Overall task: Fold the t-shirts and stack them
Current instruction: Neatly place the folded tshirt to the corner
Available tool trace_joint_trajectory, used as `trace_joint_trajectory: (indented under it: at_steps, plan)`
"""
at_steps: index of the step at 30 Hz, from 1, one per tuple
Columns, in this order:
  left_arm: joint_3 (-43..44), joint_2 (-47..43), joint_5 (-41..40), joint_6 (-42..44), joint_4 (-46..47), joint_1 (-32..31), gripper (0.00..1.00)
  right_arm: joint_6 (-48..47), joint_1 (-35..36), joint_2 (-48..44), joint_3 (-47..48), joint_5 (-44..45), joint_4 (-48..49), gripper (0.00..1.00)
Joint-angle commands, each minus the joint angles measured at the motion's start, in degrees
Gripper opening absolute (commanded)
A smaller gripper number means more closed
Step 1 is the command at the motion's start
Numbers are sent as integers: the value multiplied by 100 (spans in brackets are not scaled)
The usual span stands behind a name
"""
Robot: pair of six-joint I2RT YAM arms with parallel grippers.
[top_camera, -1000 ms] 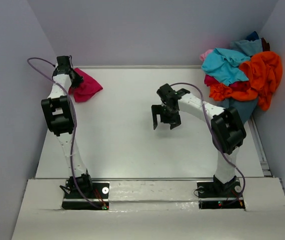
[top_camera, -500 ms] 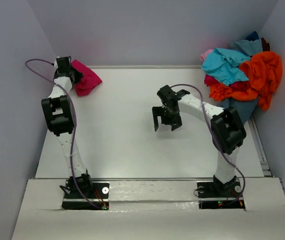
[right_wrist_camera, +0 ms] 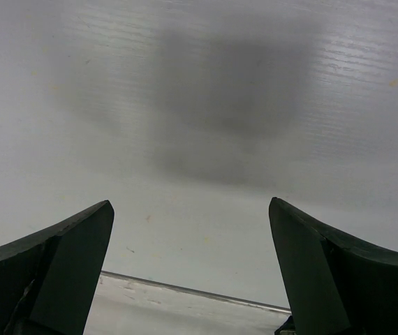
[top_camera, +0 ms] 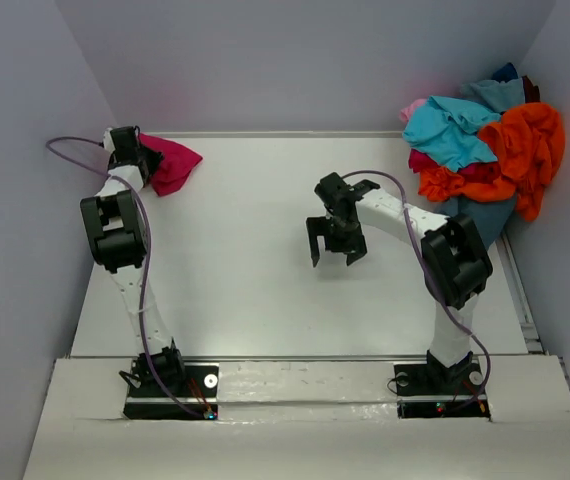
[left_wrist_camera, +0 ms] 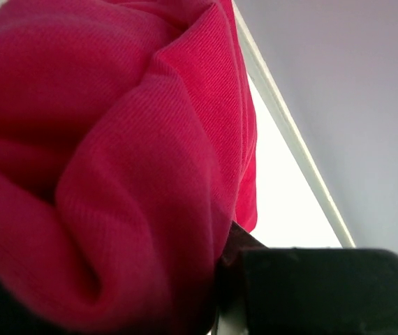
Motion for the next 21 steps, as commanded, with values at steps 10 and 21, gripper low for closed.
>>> trace_joint_trajectory:
  at_steps: [10,21]
  plan:
    - [-793,-721,-581,-509,1172,327,6,64,10,-44,211,55,-207,99]
    - [-1171,-949,-837,-684,1357,485,6,46,10,9,219,-24,-190,99]
